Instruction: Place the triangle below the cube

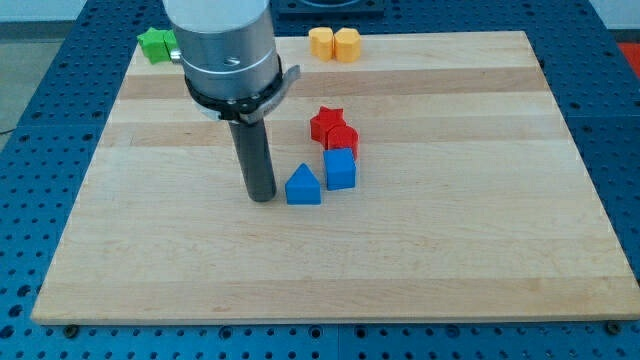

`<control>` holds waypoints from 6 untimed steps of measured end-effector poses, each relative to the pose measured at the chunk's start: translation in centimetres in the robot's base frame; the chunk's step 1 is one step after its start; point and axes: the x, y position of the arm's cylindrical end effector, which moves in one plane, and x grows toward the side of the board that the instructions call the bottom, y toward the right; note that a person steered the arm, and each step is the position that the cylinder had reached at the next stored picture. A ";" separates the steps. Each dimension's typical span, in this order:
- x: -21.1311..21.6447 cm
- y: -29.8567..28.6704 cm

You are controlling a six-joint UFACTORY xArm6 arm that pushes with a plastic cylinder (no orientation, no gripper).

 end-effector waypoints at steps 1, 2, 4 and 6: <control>1.1 1.7; 2.3 3.2; 2.8 3.6; 1.1 3.5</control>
